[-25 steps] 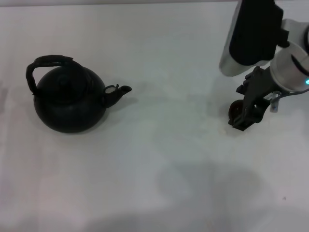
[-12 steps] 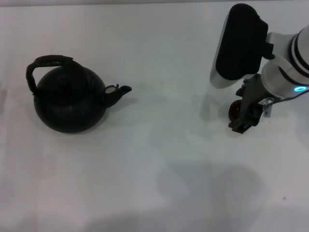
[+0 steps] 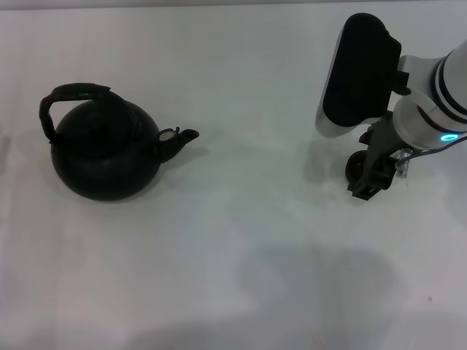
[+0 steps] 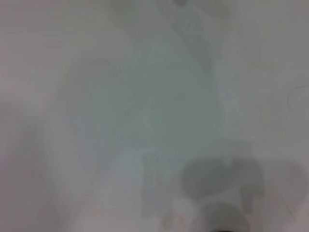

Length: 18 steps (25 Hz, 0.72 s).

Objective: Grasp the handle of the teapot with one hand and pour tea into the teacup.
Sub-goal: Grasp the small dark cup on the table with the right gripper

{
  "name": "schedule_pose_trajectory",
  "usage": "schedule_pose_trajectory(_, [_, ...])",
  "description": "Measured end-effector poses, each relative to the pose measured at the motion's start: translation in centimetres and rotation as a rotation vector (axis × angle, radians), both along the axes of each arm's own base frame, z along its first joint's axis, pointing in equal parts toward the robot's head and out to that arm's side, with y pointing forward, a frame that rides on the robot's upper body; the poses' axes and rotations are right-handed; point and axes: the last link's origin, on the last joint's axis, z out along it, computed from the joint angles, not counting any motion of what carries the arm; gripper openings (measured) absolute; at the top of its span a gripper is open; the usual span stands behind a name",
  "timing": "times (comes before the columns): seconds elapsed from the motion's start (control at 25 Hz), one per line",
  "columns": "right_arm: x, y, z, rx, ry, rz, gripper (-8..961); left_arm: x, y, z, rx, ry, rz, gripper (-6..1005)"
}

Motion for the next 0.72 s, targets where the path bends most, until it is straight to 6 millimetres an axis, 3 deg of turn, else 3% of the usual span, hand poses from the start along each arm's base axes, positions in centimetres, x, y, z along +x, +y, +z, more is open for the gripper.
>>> schedule_pose_trajectory(0.72, [1.5,0.6,-0.5,0.011,-0.011,-0.032,838,0.1,0.0,-0.3,-0.006,-0.011,0.0,872])
